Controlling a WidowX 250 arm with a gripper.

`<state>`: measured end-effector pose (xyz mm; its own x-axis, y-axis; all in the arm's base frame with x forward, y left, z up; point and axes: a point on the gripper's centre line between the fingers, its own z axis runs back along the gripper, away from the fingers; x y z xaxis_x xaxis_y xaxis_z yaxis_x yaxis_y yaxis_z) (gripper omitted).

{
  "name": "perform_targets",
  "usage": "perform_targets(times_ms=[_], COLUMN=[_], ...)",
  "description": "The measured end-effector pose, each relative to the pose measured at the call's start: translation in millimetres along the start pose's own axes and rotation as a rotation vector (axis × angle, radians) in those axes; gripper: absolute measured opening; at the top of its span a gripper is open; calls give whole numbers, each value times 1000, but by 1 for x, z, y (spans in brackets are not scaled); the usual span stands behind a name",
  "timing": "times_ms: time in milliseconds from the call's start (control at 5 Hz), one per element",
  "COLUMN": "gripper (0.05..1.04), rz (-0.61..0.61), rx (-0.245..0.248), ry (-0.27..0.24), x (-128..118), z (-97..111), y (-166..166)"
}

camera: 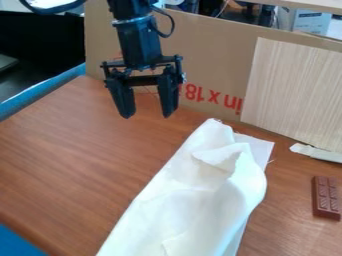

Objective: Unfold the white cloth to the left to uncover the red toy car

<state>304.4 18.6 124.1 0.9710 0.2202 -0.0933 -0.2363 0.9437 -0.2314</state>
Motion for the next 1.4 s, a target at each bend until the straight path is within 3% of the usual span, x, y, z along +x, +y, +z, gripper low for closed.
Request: perform_targets(times_ms=[200,400,800,1200,1400], gripper=[1000,1000,999,1000,1000], rz=[14,-31,-112,-160,-150], rx=[2,1,-60,-128,-120], ry=[34,37,16,-39,-49], x=[-1,-5,-13,-17,-16], z=[-11,-24,-53,-66,-74], y=[3,-17,-67,-102,-107])
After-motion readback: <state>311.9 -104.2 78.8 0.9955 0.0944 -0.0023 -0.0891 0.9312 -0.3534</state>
